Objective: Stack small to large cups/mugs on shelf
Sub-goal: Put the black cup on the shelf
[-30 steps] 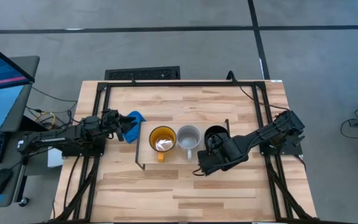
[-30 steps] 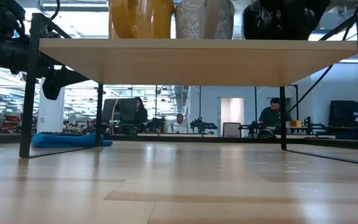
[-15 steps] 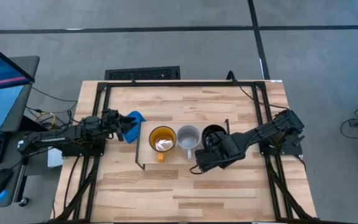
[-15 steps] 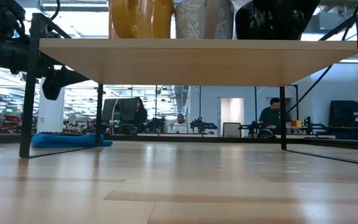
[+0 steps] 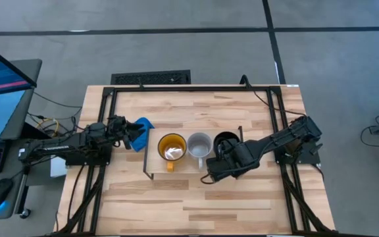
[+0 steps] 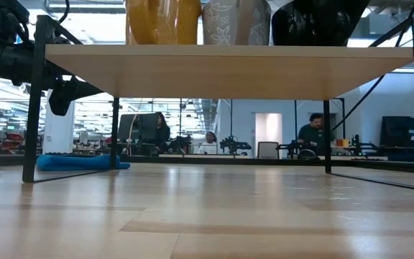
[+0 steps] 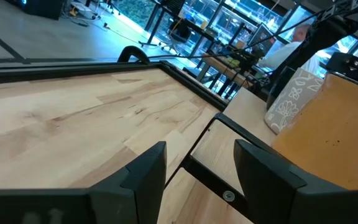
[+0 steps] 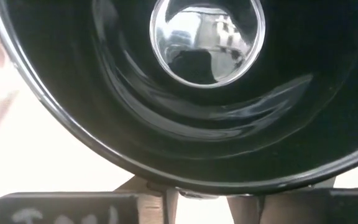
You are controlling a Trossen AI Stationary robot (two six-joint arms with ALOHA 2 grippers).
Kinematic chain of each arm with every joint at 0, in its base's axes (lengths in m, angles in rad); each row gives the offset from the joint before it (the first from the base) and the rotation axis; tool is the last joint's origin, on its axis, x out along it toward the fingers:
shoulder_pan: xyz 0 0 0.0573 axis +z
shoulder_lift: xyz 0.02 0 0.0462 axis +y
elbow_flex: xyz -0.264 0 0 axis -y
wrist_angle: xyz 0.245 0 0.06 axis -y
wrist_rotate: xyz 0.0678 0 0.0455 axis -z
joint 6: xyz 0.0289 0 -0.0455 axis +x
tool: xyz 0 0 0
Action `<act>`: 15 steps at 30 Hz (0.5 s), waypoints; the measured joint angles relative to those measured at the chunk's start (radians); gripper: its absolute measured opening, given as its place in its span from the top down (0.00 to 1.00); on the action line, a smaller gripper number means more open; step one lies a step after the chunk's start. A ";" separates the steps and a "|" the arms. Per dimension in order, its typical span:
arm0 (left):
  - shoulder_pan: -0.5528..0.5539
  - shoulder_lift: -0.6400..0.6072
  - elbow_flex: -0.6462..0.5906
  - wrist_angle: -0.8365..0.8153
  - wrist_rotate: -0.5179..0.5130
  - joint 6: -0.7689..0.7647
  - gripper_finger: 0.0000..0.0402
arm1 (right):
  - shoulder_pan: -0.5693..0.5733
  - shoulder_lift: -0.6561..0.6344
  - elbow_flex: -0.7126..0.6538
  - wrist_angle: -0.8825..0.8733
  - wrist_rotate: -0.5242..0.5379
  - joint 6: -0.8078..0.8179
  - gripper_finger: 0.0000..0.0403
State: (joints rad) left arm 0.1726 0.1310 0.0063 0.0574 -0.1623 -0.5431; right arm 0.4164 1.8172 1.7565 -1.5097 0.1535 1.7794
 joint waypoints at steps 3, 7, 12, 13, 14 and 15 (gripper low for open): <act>0.000 0.000 0.000 0.000 0.000 0.000 0.55 | 0.000 0.000 0.000 0.002 0.000 0.000 0.66; 0.000 0.000 0.000 0.000 0.000 0.000 0.55 | 0.000 0.000 0.000 0.002 0.000 0.000 0.59; 0.000 0.000 0.000 0.000 0.000 0.000 0.55 | 0.000 0.000 0.000 0.002 0.000 0.000 0.53; 0.000 0.000 0.000 0.000 0.000 0.000 0.55 | 0.000 0.000 0.000 0.002 0.000 0.000 0.52; 0.000 0.000 0.000 0.000 0.000 0.000 0.55 | 0.000 0.000 0.000 0.001 0.000 0.000 0.52; 0.000 0.000 0.000 0.000 0.000 0.000 0.55 | 0.000 0.000 0.000 0.001 0.000 0.000 0.51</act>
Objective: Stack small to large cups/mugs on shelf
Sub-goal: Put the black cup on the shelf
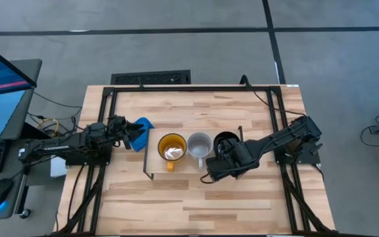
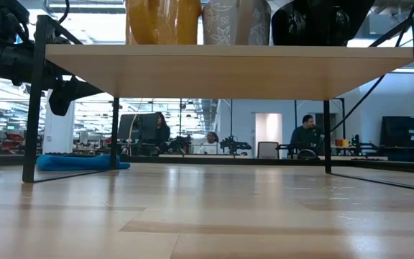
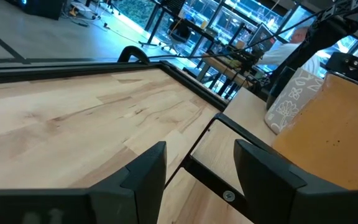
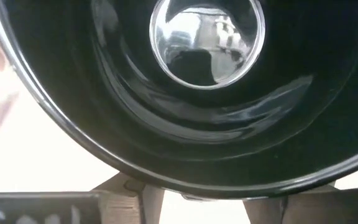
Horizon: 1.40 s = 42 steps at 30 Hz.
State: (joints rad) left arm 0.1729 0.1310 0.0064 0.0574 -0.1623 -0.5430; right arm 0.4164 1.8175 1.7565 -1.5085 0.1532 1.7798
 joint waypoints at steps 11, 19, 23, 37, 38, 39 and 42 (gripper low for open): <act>0.000 0.000 0.000 0.000 0.000 0.000 0.55 | 0.000 0.000 0.032 -0.009 -0.022 -0.008 0.52; 0.000 0.000 0.000 0.000 0.001 0.000 0.55 | 0.000 0.000 0.079 -0.063 -0.021 -0.026 0.52; 0.000 0.000 0.000 -0.005 0.028 0.000 0.55 | 0.000 0.000 0.092 -0.063 -0.021 -0.033 0.52; 0.000 0.000 0.000 -0.008 0.047 0.000 0.55 | 0.000 0.000 0.142 -0.063 -0.021 -0.035 0.52; 0.000 0.000 0.000 -0.008 0.047 0.000 0.55 | 0.000 0.000 0.146 -0.063 -0.021 -0.036 0.52; 0.000 0.000 0.000 -0.008 0.047 0.000 0.55 | 0.000 0.000 0.150 -0.063 -0.021 -0.037 0.52; 0.000 0.000 0.000 -0.008 0.048 0.000 0.55 | 0.000 0.000 0.160 -0.063 -0.021 -0.044 0.52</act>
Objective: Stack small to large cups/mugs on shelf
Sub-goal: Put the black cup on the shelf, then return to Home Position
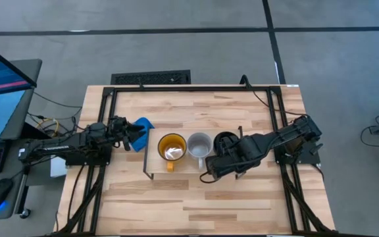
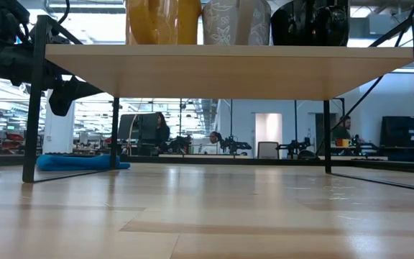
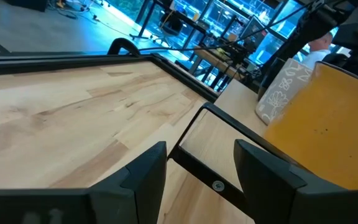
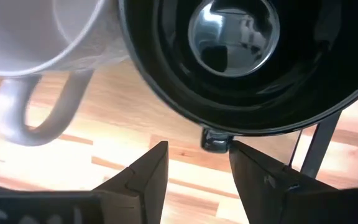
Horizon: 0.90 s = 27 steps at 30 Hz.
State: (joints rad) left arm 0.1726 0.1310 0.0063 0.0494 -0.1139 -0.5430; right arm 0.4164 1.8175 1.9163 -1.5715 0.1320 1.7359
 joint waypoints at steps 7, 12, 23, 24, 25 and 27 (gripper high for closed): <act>0.000 0.000 0.000 0.000 0.001 0.000 0.55 | 0.000 0.000 0.029 0.001 0.001 -0.017 0.52; 0.000 0.000 0.000 0.000 0.001 0.000 0.55 | 0.002 0.000 0.077 0.001 0.001 -0.047 0.52; 0.000 0.000 0.000 -0.001 0.002 0.000 0.55 | 0.033 -0.052 0.256 0.002 0.313 -0.248 0.52; 0.000 0.000 0.000 -0.001 0.002 0.000 0.55 | 0.040 -0.069 0.256 0.000 0.360 -0.295 0.52; 0.000 0.000 0.000 -0.001 0.002 0.000 0.55 | 0.046 -0.087 0.256 0.001 0.400 -0.360 0.52; 0.000 0.000 0.000 0.000 0.002 0.000 0.55 | 0.050 -0.130 0.256 0.001 0.442 -0.557 0.52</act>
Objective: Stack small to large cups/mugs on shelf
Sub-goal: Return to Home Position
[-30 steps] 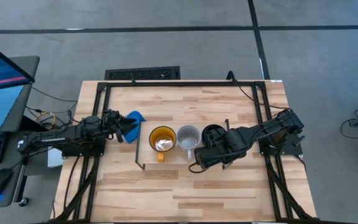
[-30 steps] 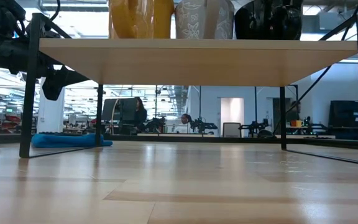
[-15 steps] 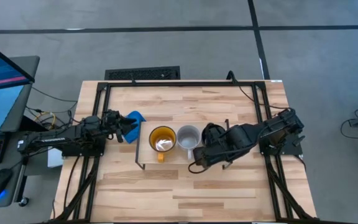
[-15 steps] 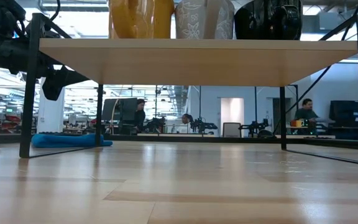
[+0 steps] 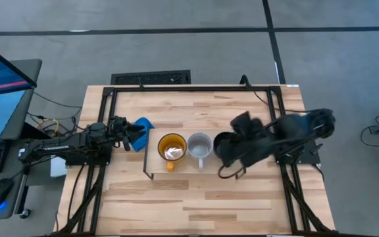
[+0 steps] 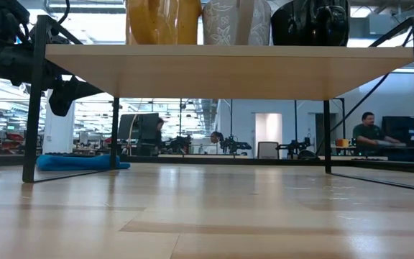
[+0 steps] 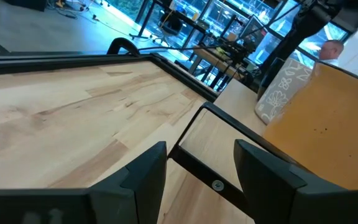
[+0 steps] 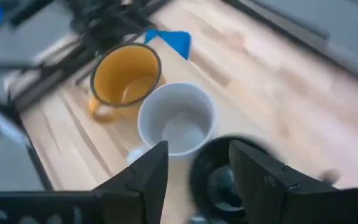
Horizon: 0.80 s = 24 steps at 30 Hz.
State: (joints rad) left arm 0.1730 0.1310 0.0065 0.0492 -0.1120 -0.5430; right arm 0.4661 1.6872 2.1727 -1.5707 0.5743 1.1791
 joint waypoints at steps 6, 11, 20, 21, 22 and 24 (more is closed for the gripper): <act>0.000 0.000 0.000 0.001 -0.001 -0.031 0.55 | 0.006 -0.096 0.000 0.000 0.058 -0.423 0.52; 0.000 0.000 0.000 0.001 -0.004 -0.151 0.55 | 0.003 -0.174 -0.001 0.000 0.114 -0.628 0.52; 0.000 0.000 0.000 0.063 -0.031 -0.173 0.55 | 0.029 -0.353 -0.008 0.002 0.101 -0.773 0.52; 0.000 0.000 0.000 0.069 -0.040 -0.167 0.55 | 0.034 -0.375 -0.025 0.001 0.101 -0.782 0.52; 0.000 0.000 0.000 0.077 -0.049 -0.157 0.55 | 0.038 -0.398 -0.051 0.002 0.104 -0.785 0.52; 0.000 0.000 0.000 0.085 -0.066 -0.136 0.55 | 0.045 -0.449 -0.119 0.012 0.105 -0.777 0.52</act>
State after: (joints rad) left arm 0.1726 0.1307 0.0067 0.1347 -0.1779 -0.6791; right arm 0.5110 1.2379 2.0538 -1.5588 0.6792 0.4026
